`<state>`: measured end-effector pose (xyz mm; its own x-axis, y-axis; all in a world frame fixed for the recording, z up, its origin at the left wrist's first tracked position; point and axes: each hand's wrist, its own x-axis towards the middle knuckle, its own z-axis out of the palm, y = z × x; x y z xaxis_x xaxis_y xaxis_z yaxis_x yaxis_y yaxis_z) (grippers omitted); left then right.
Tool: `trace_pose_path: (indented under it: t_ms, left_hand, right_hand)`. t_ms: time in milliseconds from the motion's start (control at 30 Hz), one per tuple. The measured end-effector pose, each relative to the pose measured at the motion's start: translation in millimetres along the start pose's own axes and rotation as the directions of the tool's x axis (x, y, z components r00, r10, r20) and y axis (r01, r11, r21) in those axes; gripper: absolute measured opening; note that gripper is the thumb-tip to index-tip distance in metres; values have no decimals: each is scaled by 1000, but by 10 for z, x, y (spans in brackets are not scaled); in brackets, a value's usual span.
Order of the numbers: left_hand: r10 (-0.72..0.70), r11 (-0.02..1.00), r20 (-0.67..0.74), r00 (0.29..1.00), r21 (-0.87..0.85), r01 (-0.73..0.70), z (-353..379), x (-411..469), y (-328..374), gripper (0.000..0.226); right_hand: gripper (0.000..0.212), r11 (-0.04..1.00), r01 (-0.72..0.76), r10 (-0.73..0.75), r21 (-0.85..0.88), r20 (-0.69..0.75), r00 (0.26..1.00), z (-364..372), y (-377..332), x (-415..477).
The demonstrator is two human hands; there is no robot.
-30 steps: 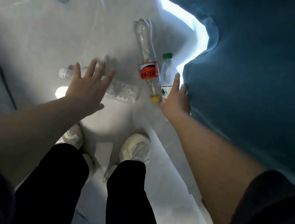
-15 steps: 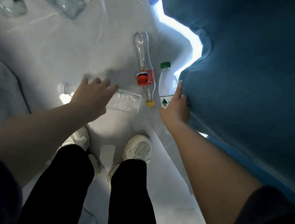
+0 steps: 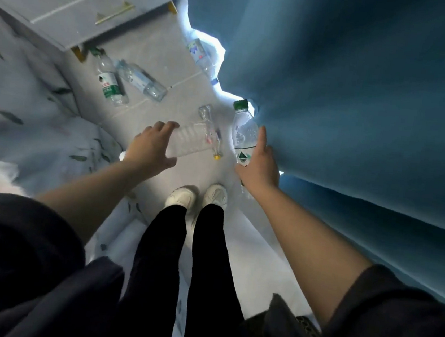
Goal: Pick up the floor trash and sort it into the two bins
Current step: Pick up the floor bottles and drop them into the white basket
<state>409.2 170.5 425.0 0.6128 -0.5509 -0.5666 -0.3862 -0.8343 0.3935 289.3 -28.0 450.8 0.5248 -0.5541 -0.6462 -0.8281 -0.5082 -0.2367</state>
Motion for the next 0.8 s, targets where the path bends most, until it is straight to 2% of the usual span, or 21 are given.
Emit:
trace_pose_path:
  t_ms: [167,300,433,533,633,800]
  left_hand:
    - [35,968,-118,992,-244,-63,-757,-809,515,79]
    - [151,915,-195,969,-343,-212,-1036,-1374,890,75]
    - [239,866,-186,953,-404,-296,-1158,-1766,1257,67]
    - [327,832,-168,930,-414,-368,-1157,-1938,1572,67]
    - [406,806,-135,904,-414,-424,-1094,-2079,1919,66]
    - [525,776,-35,851,-392,-494,-862,-2277,2479,66]
  right_hand:
    - [97,962,32,-1,271,-116,993,-727,-139,-1193]
    - [106,835,134,-7,533,-234,972,-1021,-103,-1945]
    - [98,711,209,73,671,-366,928,-1210,4,-2545]
    - [87,632,256,166,732,-451,877,-1254,161,-2883]
    - [86,584,256,249,770,-470,847,-1219,390,-3126]
    - [80,566,215,397,796,-492,775,-1149,949,-3516]
